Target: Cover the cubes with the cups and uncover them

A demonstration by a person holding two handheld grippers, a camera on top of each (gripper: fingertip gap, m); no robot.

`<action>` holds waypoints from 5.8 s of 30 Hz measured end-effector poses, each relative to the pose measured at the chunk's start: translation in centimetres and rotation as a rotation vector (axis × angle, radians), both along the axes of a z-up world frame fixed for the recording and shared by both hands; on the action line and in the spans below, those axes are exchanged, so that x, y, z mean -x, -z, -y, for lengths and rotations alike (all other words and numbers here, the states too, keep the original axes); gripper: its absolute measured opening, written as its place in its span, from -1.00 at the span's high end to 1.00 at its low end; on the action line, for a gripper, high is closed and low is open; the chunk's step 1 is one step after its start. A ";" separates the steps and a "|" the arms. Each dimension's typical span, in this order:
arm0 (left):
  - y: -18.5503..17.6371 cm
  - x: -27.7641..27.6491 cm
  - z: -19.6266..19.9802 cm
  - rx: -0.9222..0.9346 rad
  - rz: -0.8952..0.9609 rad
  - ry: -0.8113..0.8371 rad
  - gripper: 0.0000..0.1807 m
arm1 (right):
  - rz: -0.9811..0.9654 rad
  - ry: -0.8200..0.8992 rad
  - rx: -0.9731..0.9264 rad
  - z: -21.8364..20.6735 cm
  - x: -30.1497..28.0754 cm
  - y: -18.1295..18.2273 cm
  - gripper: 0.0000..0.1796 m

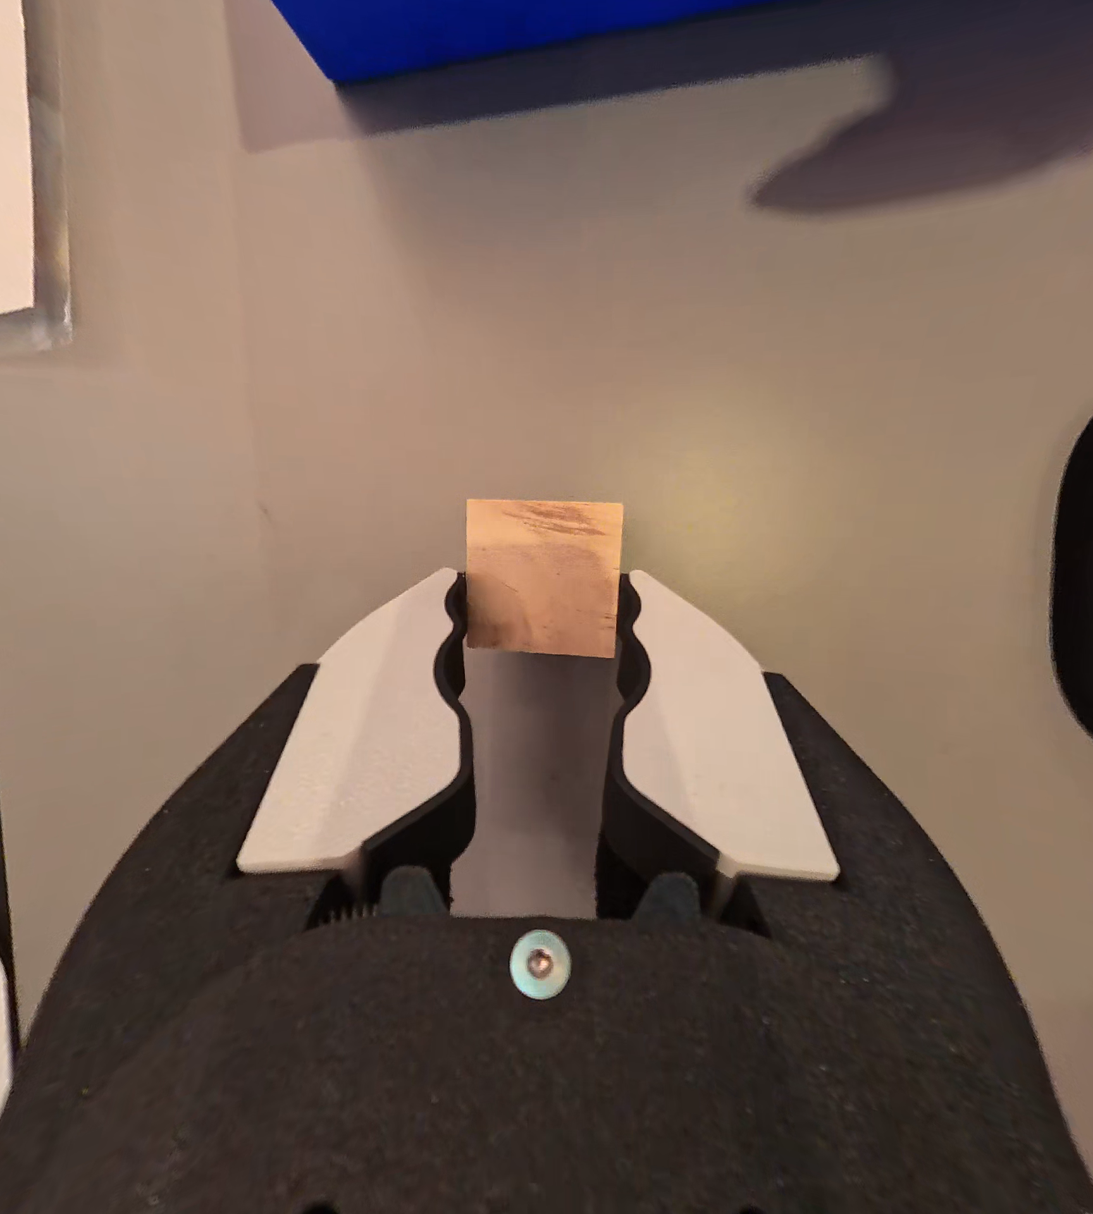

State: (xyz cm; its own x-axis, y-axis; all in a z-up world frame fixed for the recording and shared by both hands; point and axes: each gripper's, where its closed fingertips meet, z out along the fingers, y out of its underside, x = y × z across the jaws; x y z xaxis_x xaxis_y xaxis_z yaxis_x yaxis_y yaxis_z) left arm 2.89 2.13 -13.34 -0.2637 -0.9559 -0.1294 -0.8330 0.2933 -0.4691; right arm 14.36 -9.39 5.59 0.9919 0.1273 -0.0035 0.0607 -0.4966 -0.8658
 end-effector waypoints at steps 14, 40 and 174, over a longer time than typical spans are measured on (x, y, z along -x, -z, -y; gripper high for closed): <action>-1.7 0.4 0.7 0.064 0.028 0.001 0.31 | -0.031 -0.003 0.015 0.3 -0.5 0.8 0.50; -15.9 61.0 -9.6 -0.191 0.098 -1.425 0.33 | 0.047 -0.090 0.165 -2.9 1.8 2.9 0.45; -4.8 70.0 -4.1 0.044 -0.204 -1.446 0.33 | -0.027 -0.176 0.274 -3.8 2.4 6.2 0.49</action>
State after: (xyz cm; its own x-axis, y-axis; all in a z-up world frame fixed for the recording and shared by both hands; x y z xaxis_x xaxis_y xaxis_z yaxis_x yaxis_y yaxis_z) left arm -67.08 6.24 -8.50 0.9004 -0.3995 -0.1725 -0.4342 -0.8509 -0.2956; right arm 12.00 -5.61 -0.58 0.9537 0.2876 -0.0877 0.1449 -0.6952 -0.7041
